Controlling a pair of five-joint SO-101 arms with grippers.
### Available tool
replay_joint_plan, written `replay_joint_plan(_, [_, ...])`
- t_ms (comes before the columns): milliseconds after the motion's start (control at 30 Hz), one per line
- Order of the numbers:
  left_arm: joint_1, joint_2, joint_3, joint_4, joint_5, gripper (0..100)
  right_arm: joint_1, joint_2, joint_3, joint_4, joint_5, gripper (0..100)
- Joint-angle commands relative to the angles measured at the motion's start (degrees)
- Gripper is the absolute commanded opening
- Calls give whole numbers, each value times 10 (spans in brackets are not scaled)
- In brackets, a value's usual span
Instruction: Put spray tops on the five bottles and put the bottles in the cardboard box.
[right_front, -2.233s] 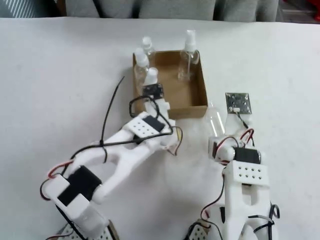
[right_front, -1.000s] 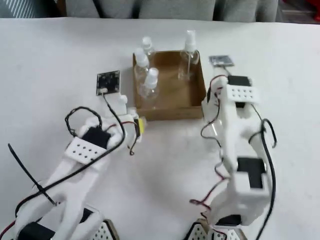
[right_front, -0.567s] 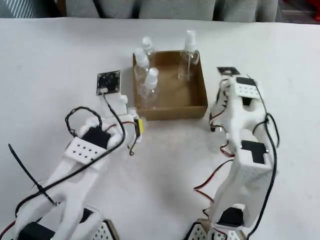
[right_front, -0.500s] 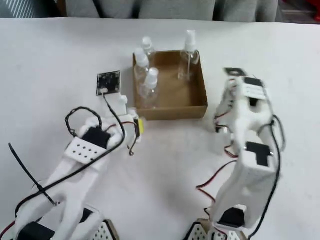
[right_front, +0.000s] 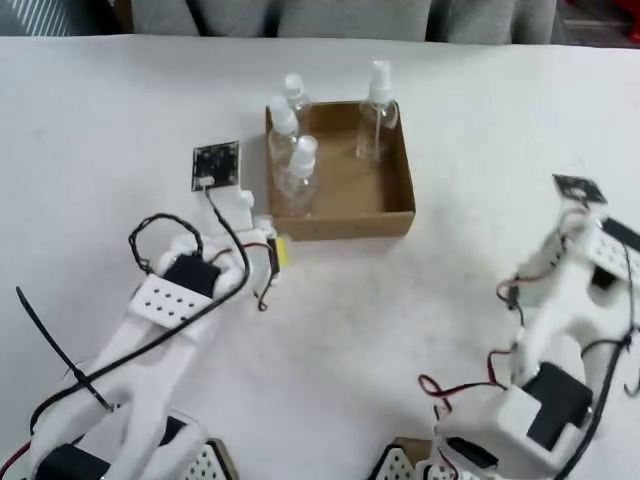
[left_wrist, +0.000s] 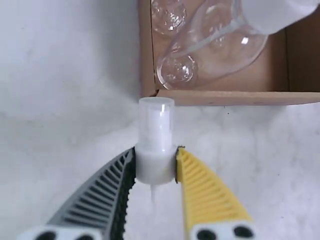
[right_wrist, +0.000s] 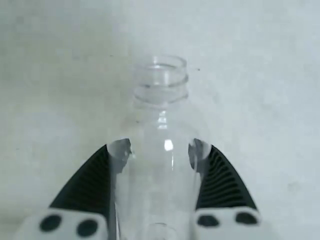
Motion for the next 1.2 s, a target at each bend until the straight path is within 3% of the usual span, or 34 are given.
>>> replay_joint_plan(0, [-1,-26,-3,-13,-4,21,59,-43,69,-75,55,63])
replay_joint_plan(167, [0,-25,-3,-13,-4,21,82,-43,112,-141,69,228])
replay_joint_plan(267, [0,-25,-2,-13,-4,21,80,-49,110,-142,69,270])
replay_joint_plan(700, [-1,-25,-2,-13,-4,21,93,-73,26,-73,69,269])
replay_joint_plan(900, [-1,-25,-2,-13,-4,21,93,-67,22,-73,69,178])
replay_joint_plan(1167, [-1,-25,-2,-13,-4,21,91,-67,22,-76,69,276])
